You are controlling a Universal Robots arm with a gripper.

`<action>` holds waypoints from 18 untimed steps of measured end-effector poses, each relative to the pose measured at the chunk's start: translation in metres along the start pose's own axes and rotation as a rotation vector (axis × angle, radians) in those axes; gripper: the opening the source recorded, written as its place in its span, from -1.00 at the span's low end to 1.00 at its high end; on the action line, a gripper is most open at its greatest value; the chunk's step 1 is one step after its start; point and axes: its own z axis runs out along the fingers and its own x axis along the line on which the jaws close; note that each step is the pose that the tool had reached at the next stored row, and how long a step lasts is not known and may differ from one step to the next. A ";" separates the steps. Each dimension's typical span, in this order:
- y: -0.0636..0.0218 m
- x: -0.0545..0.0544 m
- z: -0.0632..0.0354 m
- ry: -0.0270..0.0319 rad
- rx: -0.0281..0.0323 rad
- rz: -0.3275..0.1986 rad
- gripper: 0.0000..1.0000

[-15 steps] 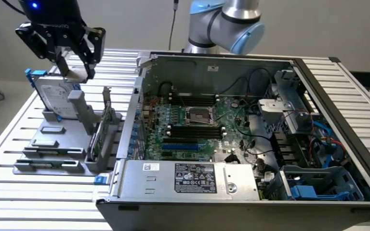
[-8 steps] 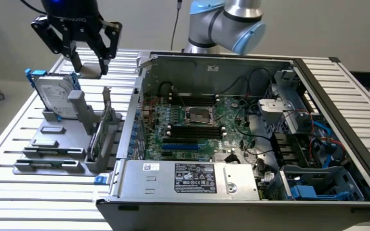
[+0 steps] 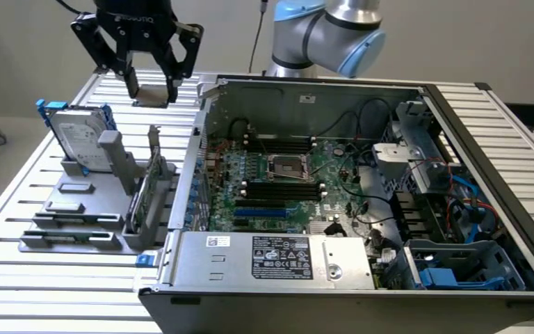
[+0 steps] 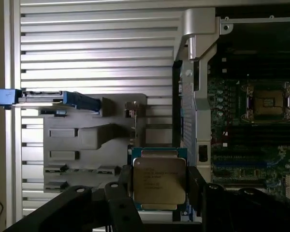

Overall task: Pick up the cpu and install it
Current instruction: 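Pick up the cpu and move it towards the insertion slot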

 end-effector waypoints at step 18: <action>0.0060 -0.073 -0.0079 0.0571 0.0024 0.005 0.09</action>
